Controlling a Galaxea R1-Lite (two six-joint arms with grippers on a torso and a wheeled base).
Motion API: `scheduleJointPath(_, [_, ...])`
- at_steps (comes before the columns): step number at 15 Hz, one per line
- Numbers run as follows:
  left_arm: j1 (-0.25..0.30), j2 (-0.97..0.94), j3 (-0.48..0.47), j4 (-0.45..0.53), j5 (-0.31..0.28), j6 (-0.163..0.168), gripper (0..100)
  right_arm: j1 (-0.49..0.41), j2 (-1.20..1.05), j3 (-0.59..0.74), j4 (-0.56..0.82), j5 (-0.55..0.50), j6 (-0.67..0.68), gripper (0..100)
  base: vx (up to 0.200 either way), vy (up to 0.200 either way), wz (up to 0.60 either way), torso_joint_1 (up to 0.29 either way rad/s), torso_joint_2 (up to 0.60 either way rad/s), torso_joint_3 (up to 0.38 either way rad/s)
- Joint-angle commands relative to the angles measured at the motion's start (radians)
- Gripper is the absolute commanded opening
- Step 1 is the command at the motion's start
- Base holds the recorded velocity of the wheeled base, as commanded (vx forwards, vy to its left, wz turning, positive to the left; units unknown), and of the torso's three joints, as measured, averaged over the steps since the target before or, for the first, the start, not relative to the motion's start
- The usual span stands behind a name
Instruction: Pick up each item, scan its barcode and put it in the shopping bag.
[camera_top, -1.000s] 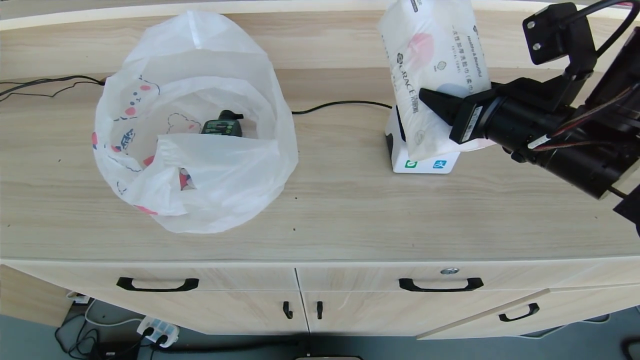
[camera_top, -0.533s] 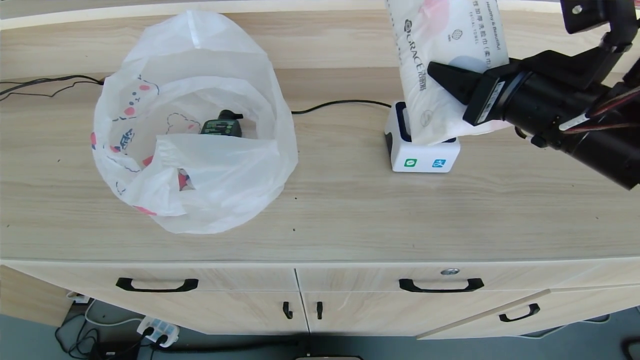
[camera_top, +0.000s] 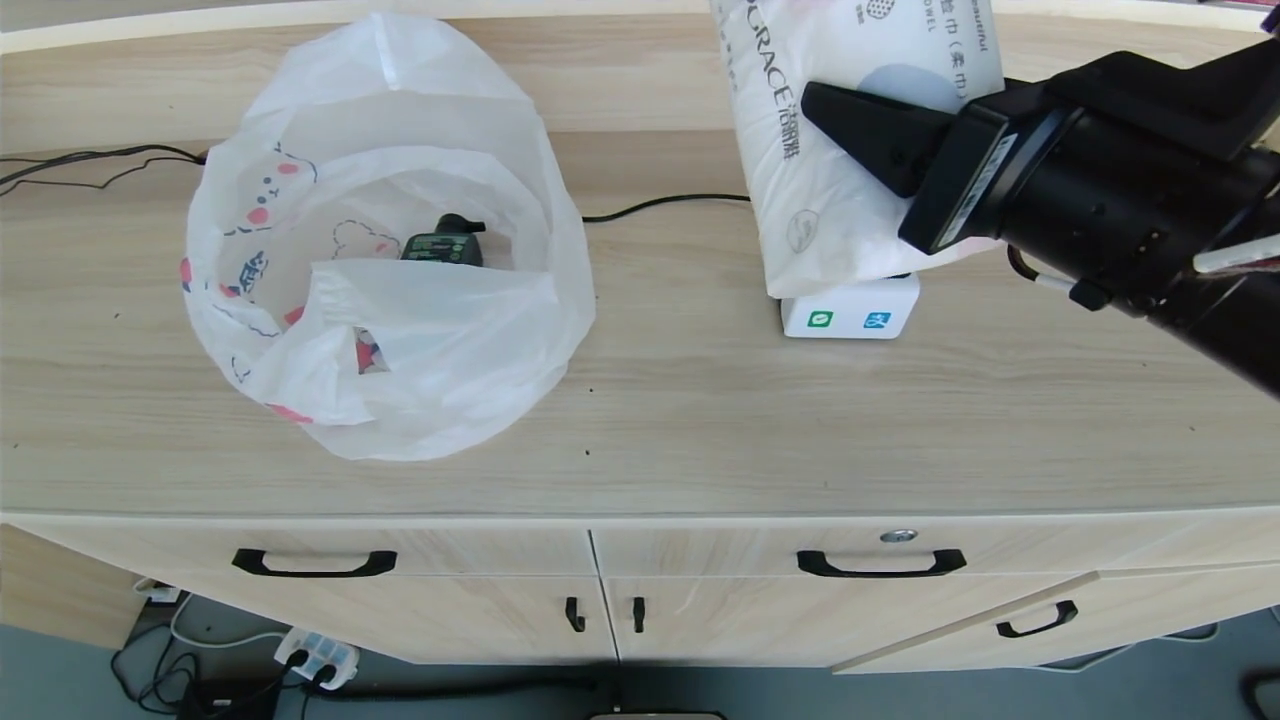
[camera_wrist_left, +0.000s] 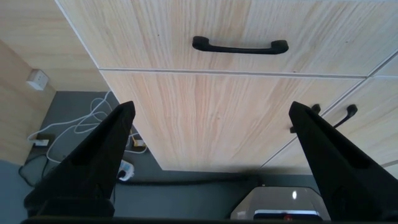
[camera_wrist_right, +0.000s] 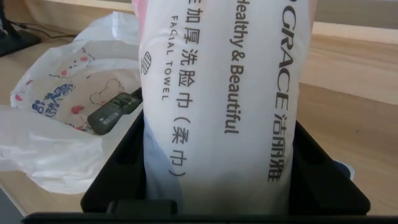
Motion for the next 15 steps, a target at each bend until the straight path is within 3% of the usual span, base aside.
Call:
scheduleJointPath(1, [0.000,0.000,0.000,0.000,0.000,0.001,100,0.006,-0.006,0.009,-0.002,0.000,0.004,0,0.000,0.000,0.00,0.000,0.00,0.000])
scheduleJointPath(5, [0.000,0.000,0.000,0.002,0.001,-0.004,100,-0.010,-0.015,0.047,-0.003,0.000,0.029,0,0.000,0.000,0.00,0.000,0.00,0.000])
scheduleJointPath(12, [0.000,0.000,0.000,0.000,0.001,-0.004,100,-0.045,-0.029,0.050,-0.003,0.000,0.053,0,0.000,0.200,0.00,0.010,0.00,0.003])
scheduleJointPath(15, [0.000,0.000,0.000,0.000,0.001,-0.002,100,-0.046,-0.029,0.062,-0.003,0.002,0.053,0,0.000,0.000,0.00,0.000,0.00,0.000])
